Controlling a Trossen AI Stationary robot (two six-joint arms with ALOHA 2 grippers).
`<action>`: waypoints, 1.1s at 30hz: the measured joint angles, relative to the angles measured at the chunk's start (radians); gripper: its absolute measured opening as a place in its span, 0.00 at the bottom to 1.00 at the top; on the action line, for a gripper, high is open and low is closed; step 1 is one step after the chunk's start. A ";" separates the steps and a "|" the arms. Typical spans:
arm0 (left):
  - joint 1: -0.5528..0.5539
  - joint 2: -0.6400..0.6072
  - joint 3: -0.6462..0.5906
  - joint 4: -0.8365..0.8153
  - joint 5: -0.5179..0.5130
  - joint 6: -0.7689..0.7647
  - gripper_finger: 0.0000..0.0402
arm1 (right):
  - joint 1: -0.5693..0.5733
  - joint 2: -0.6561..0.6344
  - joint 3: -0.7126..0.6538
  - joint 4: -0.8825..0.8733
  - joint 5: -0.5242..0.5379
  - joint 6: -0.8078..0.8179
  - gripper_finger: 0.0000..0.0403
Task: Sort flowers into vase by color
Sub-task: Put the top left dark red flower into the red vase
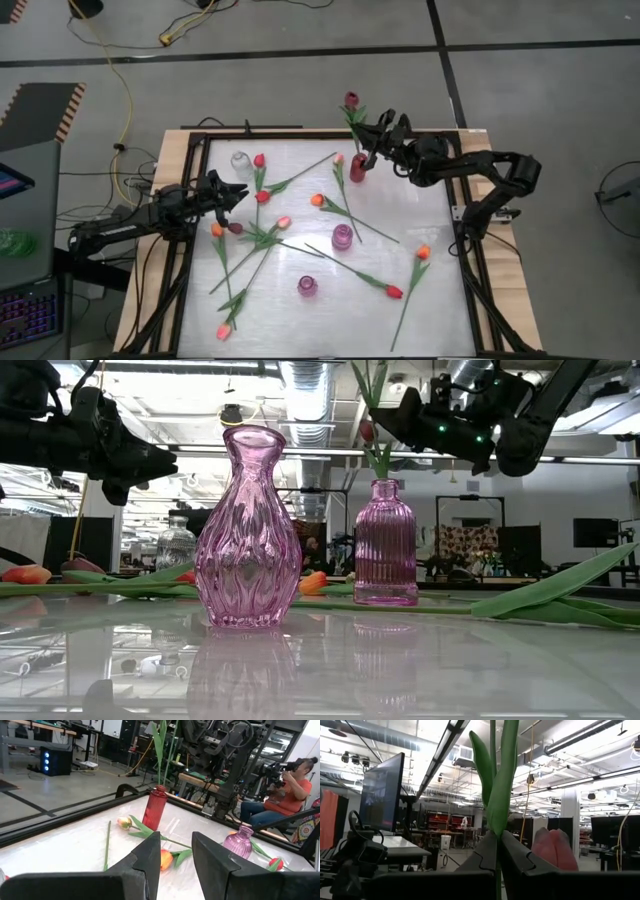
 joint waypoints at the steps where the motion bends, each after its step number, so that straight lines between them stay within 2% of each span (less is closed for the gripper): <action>1: 0.000 0.000 0.000 0.000 0.000 0.000 0.24 | 0.000 0.000 0.000 -0.004 0.000 0.000 0.09; 13: 0.000 0.000 0.000 0.000 0.000 0.000 0.24 | 0.000 0.000 0.000 -0.123 0.000 -0.003 0.10; 33: 0.000 0.000 0.000 0.000 0.000 0.000 0.24 | 0.000 0.000 0.000 -0.130 0.001 -0.002 0.10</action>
